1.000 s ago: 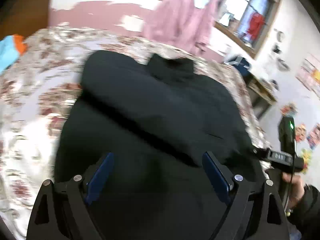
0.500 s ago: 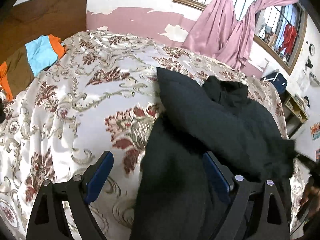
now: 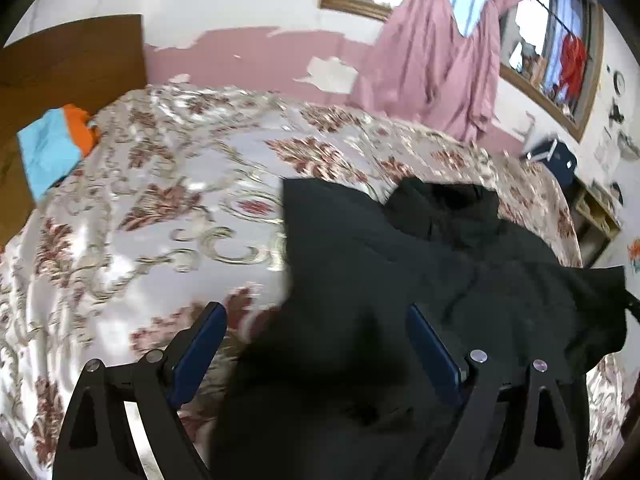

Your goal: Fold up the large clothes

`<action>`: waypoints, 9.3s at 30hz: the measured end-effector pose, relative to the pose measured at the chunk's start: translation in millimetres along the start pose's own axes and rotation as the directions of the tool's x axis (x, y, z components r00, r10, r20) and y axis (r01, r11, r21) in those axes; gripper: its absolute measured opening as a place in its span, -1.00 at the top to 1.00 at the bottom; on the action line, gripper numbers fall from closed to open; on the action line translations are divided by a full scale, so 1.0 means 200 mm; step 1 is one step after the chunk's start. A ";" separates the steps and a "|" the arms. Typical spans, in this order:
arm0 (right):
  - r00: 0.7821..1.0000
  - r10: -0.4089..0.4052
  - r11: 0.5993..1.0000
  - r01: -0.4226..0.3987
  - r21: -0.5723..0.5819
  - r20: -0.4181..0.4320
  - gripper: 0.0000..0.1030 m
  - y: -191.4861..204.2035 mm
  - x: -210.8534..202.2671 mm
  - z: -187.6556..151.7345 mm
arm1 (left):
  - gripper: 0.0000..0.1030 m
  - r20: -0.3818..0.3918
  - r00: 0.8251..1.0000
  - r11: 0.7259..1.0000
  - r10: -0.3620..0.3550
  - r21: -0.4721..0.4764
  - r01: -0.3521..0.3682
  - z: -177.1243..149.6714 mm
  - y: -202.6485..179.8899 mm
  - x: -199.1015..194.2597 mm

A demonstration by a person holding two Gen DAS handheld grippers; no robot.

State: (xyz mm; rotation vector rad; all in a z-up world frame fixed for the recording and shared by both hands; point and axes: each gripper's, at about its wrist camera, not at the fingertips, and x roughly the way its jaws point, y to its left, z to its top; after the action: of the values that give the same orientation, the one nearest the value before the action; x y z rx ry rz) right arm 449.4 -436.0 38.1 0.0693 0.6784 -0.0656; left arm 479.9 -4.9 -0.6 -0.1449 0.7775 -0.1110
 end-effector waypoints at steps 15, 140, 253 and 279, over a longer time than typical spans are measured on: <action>0.996 0.016 0.954 -0.041 -0.297 -0.087 -0.14 0.40 0.32 -0.18 | -0.85 0.001 0.987 0.921 0.163 0.358 -0.152 -0.21 -0.32 0.28; 0.865 0.103 0.893 -0.297 -0.337 -0.490 0.86 0.26 1.10 0.33 | 0.90 -0.507 0.860 0.906 0.054 0.386 0.171 0.40 -0.55 0.98; 0.998 0.036 0.999 -0.034 0.039 -0.048 -0.96 0.40 0.04 0.24 | -1.00 0.001 0.997 0.973 -0.081 0.218 0.079 0.29 -0.45 -0.13; 0.988 0.076 0.997 -0.076 0.000 0.135 -0.96 0.49 -0.42 -0.12 | -1.00 0.194 0.979 0.973 -0.059 0.230 0.013 -0.16 -0.34 -0.56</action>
State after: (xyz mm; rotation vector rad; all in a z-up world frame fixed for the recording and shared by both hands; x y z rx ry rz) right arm 377.1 -334.1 77.4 0.0945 0.5400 0.0017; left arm 374.1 -57.1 65.3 0.0483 0.5569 -0.2159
